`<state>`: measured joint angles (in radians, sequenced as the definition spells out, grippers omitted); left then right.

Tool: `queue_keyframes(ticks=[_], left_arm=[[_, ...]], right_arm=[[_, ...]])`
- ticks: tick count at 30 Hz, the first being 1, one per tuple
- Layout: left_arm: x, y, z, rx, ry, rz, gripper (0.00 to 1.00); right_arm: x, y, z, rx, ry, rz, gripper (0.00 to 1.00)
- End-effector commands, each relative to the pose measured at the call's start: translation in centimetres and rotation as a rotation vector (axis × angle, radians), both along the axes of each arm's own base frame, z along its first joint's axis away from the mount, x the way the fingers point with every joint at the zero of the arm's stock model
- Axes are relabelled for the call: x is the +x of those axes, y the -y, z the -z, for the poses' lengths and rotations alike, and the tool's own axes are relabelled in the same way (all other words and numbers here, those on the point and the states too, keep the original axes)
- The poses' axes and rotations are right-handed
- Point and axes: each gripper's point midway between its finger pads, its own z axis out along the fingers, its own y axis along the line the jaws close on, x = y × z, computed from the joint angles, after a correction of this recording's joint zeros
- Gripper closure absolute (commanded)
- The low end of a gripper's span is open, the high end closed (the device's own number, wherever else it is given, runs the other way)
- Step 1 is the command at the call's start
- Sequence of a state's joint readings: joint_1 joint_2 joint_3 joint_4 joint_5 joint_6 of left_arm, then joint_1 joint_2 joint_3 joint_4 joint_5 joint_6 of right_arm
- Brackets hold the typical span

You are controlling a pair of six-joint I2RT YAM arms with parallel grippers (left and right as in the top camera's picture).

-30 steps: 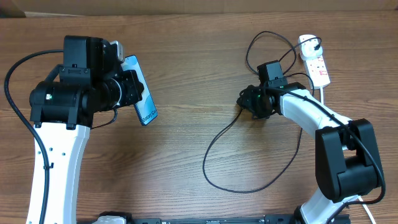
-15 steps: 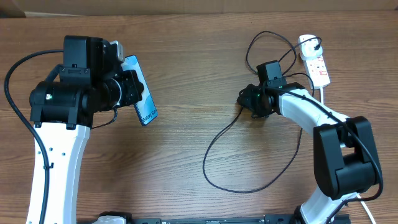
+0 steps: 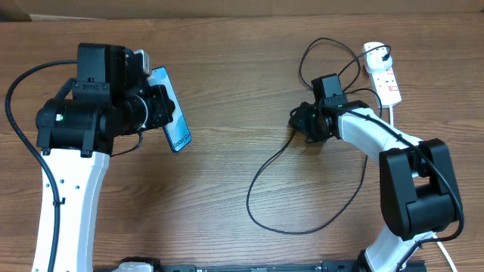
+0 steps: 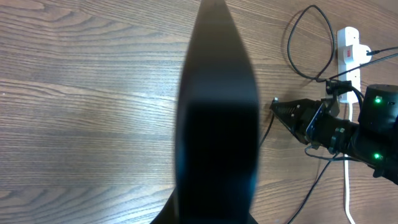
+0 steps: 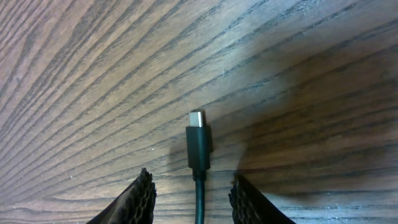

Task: Plug charger to phone and switch on socket
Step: 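Lower the right gripper over the black cable's USB-C plug and close on it, then lift the cable plug with the right gripper toward the phone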

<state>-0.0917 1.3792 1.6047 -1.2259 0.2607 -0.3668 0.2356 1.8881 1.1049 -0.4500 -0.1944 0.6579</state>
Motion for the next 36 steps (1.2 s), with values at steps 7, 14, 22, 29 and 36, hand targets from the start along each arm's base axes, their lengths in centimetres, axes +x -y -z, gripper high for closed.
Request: queue_keyframes(ticks=[7, 14, 22, 29, 36], left_arm=[[-0.1, 0.5, -0.4, -0.029, 0.008, 0.011, 0.96], [-0.1, 0.5, -0.4, -0.028, 0.008, 0.012, 0.96], [-0.1, 0.5, -0.4, -0.029, 0.007, 0.011, 0.96], [-0.3, 0.5, -0.3, -0.028, -0.001, 0.011, 0.96], [-0.3, 0.5, -0.3, -0.028, -0.001, 0.011, 0.96]], right_arm=[[0.1, 0.2, 1.5, -0.009, -0.017, 0.007, 0.63], [0.1, 0.3, 1.5, -0.011, -0.016, 0.007, 0.68], [0.2, 0.4, 2.0, -0.017, -0.021, 0.015, 0.7], [0.2, 0.4, 2.0, -0.02, -0.021, 0.018, 0.75], [0.2, 0.5, 2.0, -0.022, -0.02, 0.019, 0.78]])
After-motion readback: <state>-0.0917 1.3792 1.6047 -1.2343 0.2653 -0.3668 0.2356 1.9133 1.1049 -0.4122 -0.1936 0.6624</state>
